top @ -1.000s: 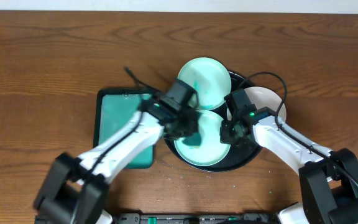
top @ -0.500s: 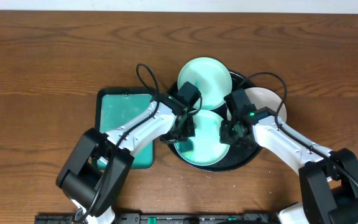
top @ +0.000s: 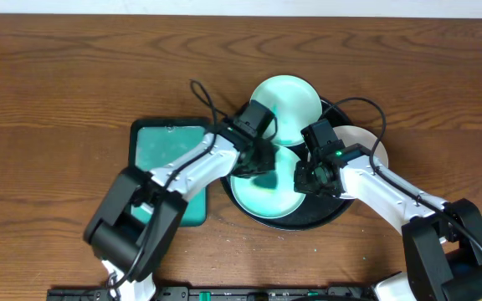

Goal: Clean dirty plates on tray and stack at the side
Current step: 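Scrub the lower pale green plate with the sponge in left gripper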

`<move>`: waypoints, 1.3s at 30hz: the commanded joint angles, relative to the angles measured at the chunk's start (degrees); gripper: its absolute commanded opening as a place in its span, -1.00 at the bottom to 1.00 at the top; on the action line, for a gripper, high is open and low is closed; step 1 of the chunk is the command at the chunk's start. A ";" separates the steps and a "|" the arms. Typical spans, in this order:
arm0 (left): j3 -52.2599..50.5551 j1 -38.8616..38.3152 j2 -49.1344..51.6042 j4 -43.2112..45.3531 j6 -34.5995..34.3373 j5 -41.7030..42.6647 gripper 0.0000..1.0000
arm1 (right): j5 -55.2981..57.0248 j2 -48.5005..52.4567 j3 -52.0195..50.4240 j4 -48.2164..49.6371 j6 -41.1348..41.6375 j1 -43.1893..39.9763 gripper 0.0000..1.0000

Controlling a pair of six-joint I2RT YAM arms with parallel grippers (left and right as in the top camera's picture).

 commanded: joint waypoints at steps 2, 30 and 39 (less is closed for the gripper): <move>-0.04 -3.39 5.01 2.36 -0.74 11.15 -0.85 | 5.66 2.12 -0.66 0.09 0.33 -0.09 -0.97; -0.02 -3.15 -0.15 -16.35 -2.25 -23.65 -0.86 | 5.68 2.12 -0.66 0.13 0.33 -0.09 -0.97; 0.04 -0.17 -7.96 -18.08 1.49 -30.56 -0.85 | 5.68 2.12 -0.66 0.13 0.33 -0.09 -0.97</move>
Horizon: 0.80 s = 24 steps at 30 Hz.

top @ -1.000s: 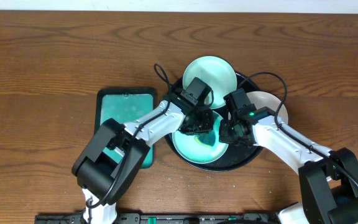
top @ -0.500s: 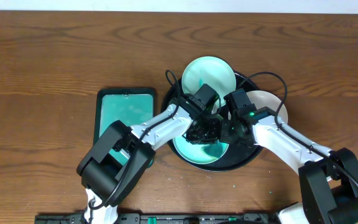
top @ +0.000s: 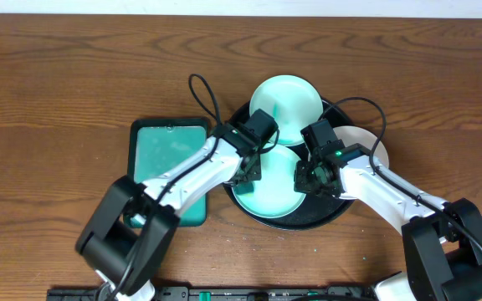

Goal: Clean dirty plates on tray and stack at the side
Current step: 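Scrub the lower pale green plate with the sponge in left gripper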

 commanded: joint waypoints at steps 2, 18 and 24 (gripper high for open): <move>-0.98 1.57 -4.13 0.33 1.64 -6.01 -0.86 | 5.31 2.10 -0.72 0.02 0.28 -0.09 -0.97; -1.18 -2.69 12.13 18.62 2.69 34.58 -0.86 | 5.31 2.10 -0.72 0.00 0.28 -0.09 -0.98; -1.16 -4.92 12.17 22.88 4.39 43.58 -0.86 | 5.31 2.10 -0.72 0.00 0.28 -0.09 -0.98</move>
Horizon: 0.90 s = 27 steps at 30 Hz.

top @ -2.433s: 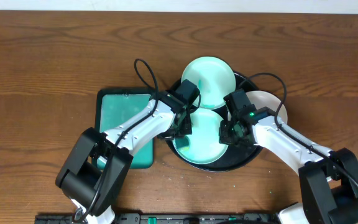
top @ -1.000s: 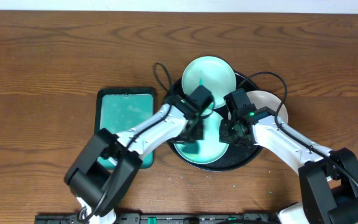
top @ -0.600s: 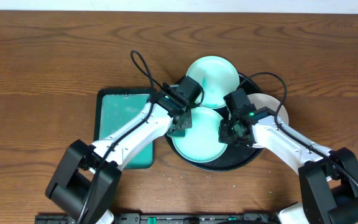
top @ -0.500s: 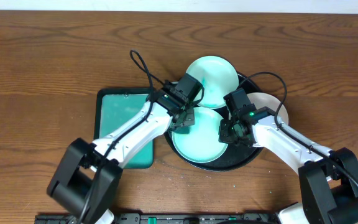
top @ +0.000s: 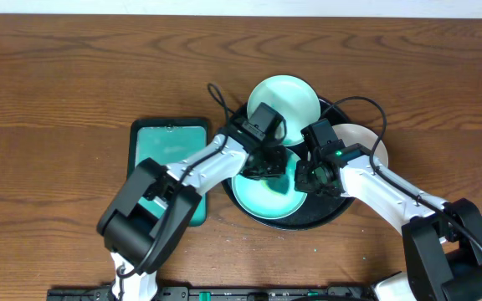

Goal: Clean dirty plates on tray and stack at the side
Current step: 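Scrub the lower pale green plate with the sponge in left gripper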

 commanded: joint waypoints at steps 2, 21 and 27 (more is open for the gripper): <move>-1.09 -4.66 3.39 0.07 1.38 13.27 -0.86 | 4.50 2.10 -0.72 -0.17 0.31 -0.09 -0.97; 1.44 0.17 -2.58 -25.81 -4.90 -32.11 -0.86 | 4.50 2.10 -0.72 -0.37 0.31 -0.09 -0.97; 2.80 1.16 -11.13 -29.42 -1.62 -35.21 -0.85 | 4.50 2.10 -0.72 -0.37 0.31 -0.09 -0.98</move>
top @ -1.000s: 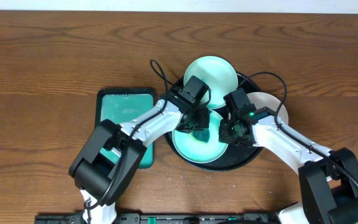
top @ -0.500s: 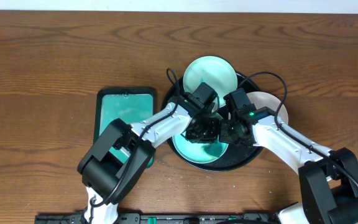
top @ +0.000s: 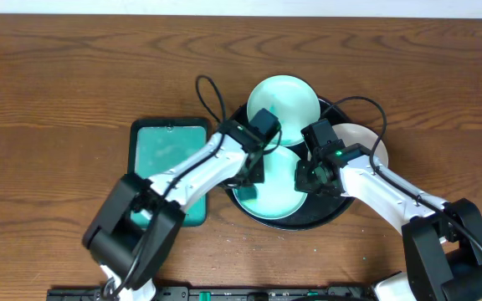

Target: Clean dirty plates on tray and stack at the side

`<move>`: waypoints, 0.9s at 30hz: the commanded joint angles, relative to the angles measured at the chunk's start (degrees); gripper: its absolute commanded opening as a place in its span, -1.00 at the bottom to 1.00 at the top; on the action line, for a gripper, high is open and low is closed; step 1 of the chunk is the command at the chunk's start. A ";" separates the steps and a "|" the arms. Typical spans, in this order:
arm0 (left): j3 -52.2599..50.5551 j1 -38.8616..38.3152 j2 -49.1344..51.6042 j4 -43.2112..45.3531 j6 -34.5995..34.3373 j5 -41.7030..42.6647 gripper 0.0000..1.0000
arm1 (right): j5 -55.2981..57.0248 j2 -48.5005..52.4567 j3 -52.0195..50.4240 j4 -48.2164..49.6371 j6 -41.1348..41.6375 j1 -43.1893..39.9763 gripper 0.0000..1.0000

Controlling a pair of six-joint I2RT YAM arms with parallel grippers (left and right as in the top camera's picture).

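A black round tray (top: 339,209) holds a pale teal plate (top: 276,196) at its front, a second teal plate (top: 287,100) at the back and a white plate (top: 360,138) on the right. My left gripper (top: 248,176) is low over the left part of the front plate. It seems shut on a darker teal sponge (top: 243,191) that peeks out beneath it. My right gripper (top: 306,179) sits at the front plate's right rim and looks shut on it; its fingertips are hidden under the wrist.
A teal rectangular tray (top: 164,146) lies left of the black tray, and my left arm crosses its near right corner. Black cables loop above both wrists. Bare wooden table surrounds everything.
My left gripper has moved from the right-centre of the front plate to its left part. The right gripper and all three plates are where they were.
My left gripper was over the middle of the front plate, then at its left edge, then at its right-centre beside the right gripper, and now is back at the left. The right gripper has stayed at the plate's right rim throughout.
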 commanded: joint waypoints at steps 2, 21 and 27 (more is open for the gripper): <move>-0.31 1.84 -9.79 -3.13 1.95 -8.33 -0.86 | 4.44 2.10 -0.76 -0.31 0.28 -0.07 -0.98; -11.37 27.30 -18.91 -2.89 13.99 -4.72 -0.80 | 4.44 1.81 -0.33 4.44 -0.48 -0.04 -0.98; -10.14 30.18 -21.11 -3.69 14.84 0.79 -0.18 | 3.08 -3.43 4.31 -1.07 -6.88 1.38 -0.97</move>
